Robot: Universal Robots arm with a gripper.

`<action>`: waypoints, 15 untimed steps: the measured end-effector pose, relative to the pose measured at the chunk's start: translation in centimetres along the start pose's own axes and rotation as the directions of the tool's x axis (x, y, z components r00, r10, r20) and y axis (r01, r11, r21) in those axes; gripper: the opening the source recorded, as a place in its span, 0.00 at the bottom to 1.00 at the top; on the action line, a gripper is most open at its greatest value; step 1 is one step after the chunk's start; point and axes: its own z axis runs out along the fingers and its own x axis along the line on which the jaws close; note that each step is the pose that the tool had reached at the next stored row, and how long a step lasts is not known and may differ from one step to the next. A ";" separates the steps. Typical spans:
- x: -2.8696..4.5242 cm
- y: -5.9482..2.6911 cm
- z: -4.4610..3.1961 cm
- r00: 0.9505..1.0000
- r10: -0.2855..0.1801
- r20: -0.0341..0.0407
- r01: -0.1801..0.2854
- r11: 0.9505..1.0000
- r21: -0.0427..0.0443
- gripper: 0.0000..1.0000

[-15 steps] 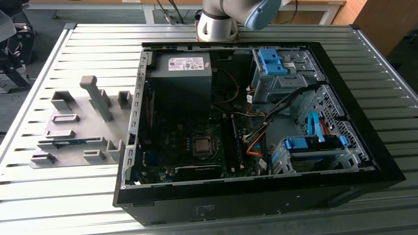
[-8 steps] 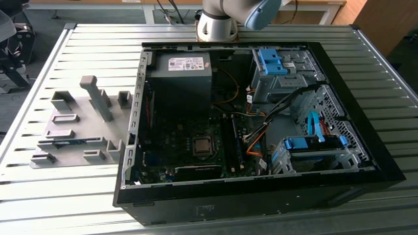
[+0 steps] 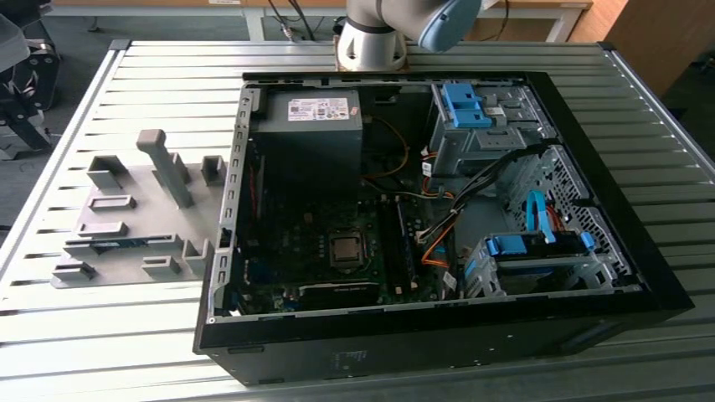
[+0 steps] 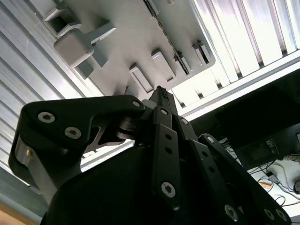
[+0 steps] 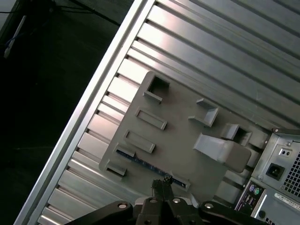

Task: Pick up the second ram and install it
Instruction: 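Pick up the second ram and move it above second insertion slot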

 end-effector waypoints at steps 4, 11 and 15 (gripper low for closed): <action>0.01 0.00 0.02 0.998 -0.058 -0.002 0.058 0.998 -0.001 0.11; 0.03 0.01 0.06 0.984 -0.180 -0.005 0.180 0.984 -0.005 0.11; 0.03 0.01 0.07 0.968 -0.250 -0.007 0.250 0.968 -0.007 0.11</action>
